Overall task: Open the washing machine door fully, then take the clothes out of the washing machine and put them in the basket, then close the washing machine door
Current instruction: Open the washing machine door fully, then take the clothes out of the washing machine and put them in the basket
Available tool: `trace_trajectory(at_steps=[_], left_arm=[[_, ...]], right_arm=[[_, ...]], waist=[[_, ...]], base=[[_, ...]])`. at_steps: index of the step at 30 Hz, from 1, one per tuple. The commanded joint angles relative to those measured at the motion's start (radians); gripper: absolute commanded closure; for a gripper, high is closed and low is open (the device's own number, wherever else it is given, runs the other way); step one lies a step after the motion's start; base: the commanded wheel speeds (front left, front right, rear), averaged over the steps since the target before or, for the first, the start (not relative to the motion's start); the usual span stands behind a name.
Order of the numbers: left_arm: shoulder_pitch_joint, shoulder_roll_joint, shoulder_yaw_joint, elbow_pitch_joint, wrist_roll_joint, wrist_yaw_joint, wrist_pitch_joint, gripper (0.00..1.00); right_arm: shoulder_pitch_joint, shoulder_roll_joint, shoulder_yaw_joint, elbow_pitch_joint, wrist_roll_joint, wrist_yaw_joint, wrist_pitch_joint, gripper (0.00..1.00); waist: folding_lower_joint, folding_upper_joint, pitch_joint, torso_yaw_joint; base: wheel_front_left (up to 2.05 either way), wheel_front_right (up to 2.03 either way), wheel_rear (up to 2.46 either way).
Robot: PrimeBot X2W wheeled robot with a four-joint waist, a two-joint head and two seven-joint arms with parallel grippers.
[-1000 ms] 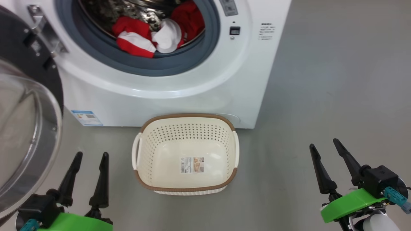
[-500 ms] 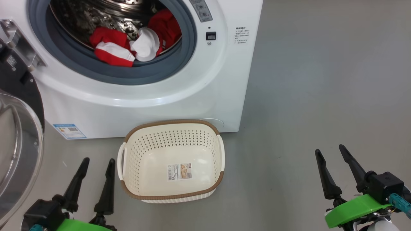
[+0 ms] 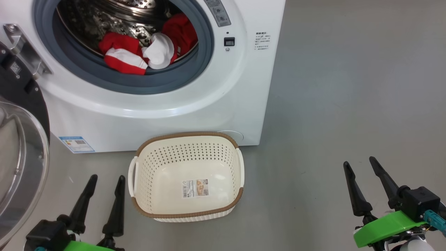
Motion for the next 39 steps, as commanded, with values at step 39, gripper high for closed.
trace_trajectory(at_steps=[39], left_arm=[[-0.041, 0.015, 0.029, -0.017, -0.012, -0.006, -0.005, 0.00]], right_arm=[[-0.010, -0.006, 0.034, -0.032, -0.008, 0.006, -0.009, 0.00]], waist=[[0.0000, 0.0000, 0.012, 0.008]], base=[[0.56, -0.57, 0.02]])
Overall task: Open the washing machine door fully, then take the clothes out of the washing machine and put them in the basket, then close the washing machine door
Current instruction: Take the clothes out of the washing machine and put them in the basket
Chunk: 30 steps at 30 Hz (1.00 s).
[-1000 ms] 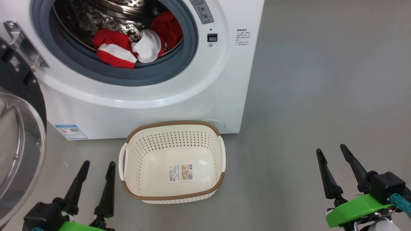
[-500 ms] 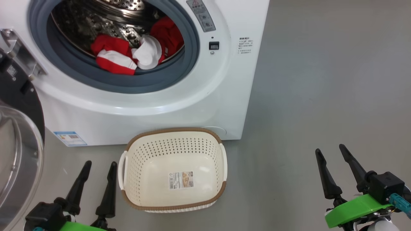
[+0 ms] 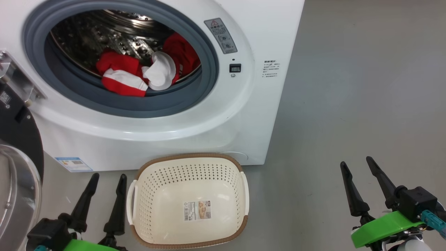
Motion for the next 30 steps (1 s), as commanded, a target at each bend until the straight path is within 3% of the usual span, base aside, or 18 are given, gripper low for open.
trace_trajectory(at_steps=[1, 17, 30], left_arm=[[-0.033, 0.014, 0.038, -0.016, -0.002, -0.006, -0.005, 0.00], [-0.066, -0.003, 0.022, 0.046, 0.007, -0.006, -0.005, 0.00], [-0.398, 0.030, -0.046, 0.281, 0.043, -0.006, -0.005, 0.00]], right_arm=[[-0.009, -0.011, 0.026, -0.025, -0.006, 0.006, -0.009, 0.00], [-0.019, -0.010, 0.030, -0.024, -0.006, 0.006, -0.009, 0.00], [-0.083, 0.019, 0.065, -0.029, -0.013, 0.006, -0.009, 0.00]], waist=[[0.0001, 0.0000, 0.000, 0.001], [0.0001, 0.0000, 0.022, 0.006], [0.0001, 0.0000, 0.139, -0.033]], base=[[0.07, -0.07, 0.00], [0.00, 0.00, 0.00], [0.00, 0.00, 0.00]])
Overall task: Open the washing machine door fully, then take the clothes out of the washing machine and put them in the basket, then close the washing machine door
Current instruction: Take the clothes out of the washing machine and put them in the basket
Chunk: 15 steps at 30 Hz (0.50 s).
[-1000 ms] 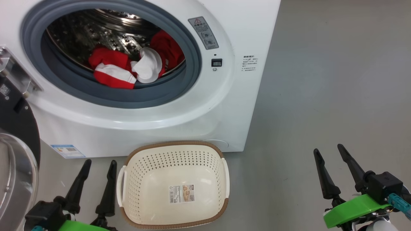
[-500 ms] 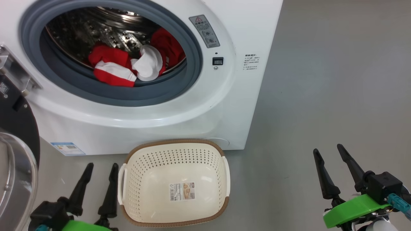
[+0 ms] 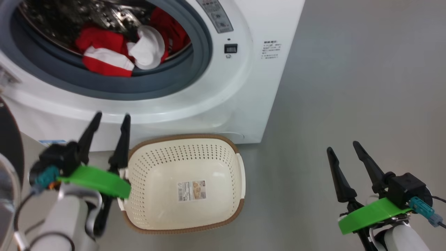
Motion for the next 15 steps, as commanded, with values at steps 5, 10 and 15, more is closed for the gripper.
trace_trajectory(at_steps=[5, 10, 15], left_arm=[[-0.188, 0.073, -0.018, 0.091, -0.001, -0.006, -0.005, 0.00], [-0.349, 0.105, -0.067, 0.217, -0.016, -0.006, -0.004, 0.00], [-0.509, 0.137, -0.115, 0.343, -0.039, -0.006, 0.004, 0.00]], right_arm=[[-0.056, 0.010, 0.040, -0.026, -0.013, 0.006, -0.009, 0.00], [-0.089, 0.026, 0.049, -0.032, -0.017, 0.006, -0.009, 0.00], [-0.122, 0.039, 0.053, -0.038, -0.018, 0.006, -0.009, 0.00]], waist=[[0.0000, 0.0000, 0.095, -0.052], [0.0000, 0.0000, 0.166, -0.081], [0.0000, 0.0000, 0.238, -0.105]], base=[[0.00, 0.00, 0.00], [0.00, 0.00, 0.00], [0.00, 0.00, 0.00]])
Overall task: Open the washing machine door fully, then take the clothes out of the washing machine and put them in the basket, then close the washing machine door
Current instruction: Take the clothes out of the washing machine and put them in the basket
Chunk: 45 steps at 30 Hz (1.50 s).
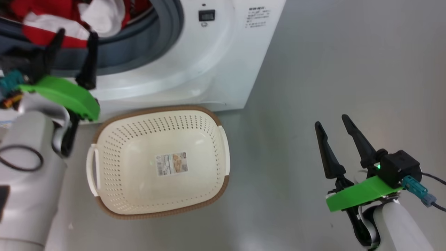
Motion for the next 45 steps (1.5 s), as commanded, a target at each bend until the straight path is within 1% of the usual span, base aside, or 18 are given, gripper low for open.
trace_trajectory(at_steps=[1, 11, 16, 25, 36, 37, 38, 39, 40, 41, 45], left_arm=[[-0.044, 0.057, 0.011, 0.007, -0.010, -0.006, 0.004, 0.00], [-0.283, 0.114, -0.110, 0.206, -0.042, -0.006, 0.027, 0.00], [-0.357, 0.136, -0.141, 0.280, -0.045, -0.006, 0.021, 0.00], [-0.428, 0.148, -0.225, 0.326, -0.090, -0.006, 0.029, 0.00], [-0.473, 0.169, -0.292, 0.382, -0.129, -0.006, 0.027, 0.00], [-0.476, 0.170, -0.296, 0.388, -0.132, -0.006, 0.026, 0.33], [-0.479, 0.171, -0.299, 0.394, -0.134, -0.006, 0.025, 0.56], [-0.481, 0.170, -0.302, 0.400, -0.136, -0.006, 0.023, 0.76], [-0.482, 0.169, -0.306, 0.404, -0.138, -0.006, 0.021, 0.90], [-0.484, 0.168, -0.308, 0.407, -0.141, -0.006, 0.019, 1.00], [-0.487, 0.163, -0.309, 0.415, -0.153, -0.006, 0.005, 1.00]], right_arm=[[-0.019, 0.002, 0.028, -0.027, -0.010, 0.006, -0.009, 0.00], [-0.078, 0.012, 0.046, -0.038, -0.007, 0.006, -0.009, 0.00], [-0.096, 0.013, 0.061, -0.045, 0.012, 0.006, -0.009, 0.00], [-0.106, 0.013, 0.082, -0.050, 0.039, 0.006, -0.009, 0.00], [-0.113, 0.013, 0.097, -0.058, 0.056, 0.006, -0.009, 0.00], [-0.113, 0.013, 0.097, -0.059, 0.056, 0.006, -0.009, 0.00], [-0.112, 0.013, 0.098, -0.059, 0.056, 0.006, -0.009, 0.00], [-0.111, 0.013, 0.098, -0.060, 0.055, 0.006, -0.009, 0.00], [-0.110, 0.013, 0.097, -0.061, 0.055, 0.006, -0.009, 0.00], [-0.108, 0.013, 0.096, -0.062, 0.054, 0.006, -0.009, 0.00], [-0.104, 0.013, 0.088, -0.063, 0.049, 0.006, -0.009, 0.00]], waist=[[0.0000, -0.0001, 0.071, -0.041], [0.0000, -0.0001, 0.171, -0.081], [0.0000, -0.0001, 0.200, -0.096], [0.0000, -0.0001, 0.233, -0.116], [0.0000, -0.0001, 0.247, -0.141], [0.0000, -0.0001, 0.247, -0.142], [0.0000, -0.0001, 0.247, -0.144], [0.0000, -0.0001, 0.246, -0.144], [0.0000, -0.0001, 0.246, -0.145], [0.0000, -0.0001, 0.245, -0.145], [0.0000, -0.0001, 0.244, -0.139]], base=[[0.00, 0.00, 0.00], [0.00, 0.00, 0.00], [0.00, 0.00, 0.00], [0.00, 0.00, 0.00], [0.00, 0.00, 0.00], [0.00, 0.00, 0.00], [0.00, 0.00, 0.00], [0.00, 0.00, 0.00], [0.00, 0.00, 0.00], [0.00, 0.00, 0.00], [0.00, 0.00, 0.00]])
